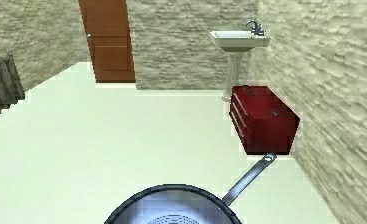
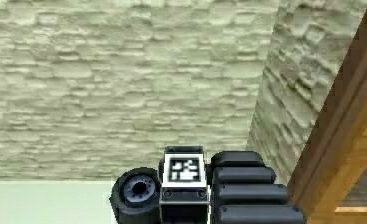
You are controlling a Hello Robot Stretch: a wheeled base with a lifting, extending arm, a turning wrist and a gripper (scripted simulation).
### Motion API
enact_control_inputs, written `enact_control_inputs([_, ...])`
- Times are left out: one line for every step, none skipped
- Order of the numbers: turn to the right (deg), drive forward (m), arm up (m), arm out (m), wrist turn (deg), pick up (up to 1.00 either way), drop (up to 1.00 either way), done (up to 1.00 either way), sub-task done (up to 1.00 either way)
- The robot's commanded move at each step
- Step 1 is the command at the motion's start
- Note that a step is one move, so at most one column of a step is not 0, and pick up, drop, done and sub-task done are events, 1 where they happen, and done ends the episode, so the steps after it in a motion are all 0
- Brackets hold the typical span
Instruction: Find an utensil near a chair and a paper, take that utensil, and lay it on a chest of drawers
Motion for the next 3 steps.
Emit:
enact_control_inputs([0.0,1.00,0.00,0.00,0.0,0.00,0.00,0.00,0.00])
enact_control_inputs([0.0,1.00,0.00,0.00,0.0,0.00,0.00,0.00,0.00])
enact_control_inputs([-6.0,0.00,0.00,0.00,0.0,0.00,0.00,0.00,0.00])
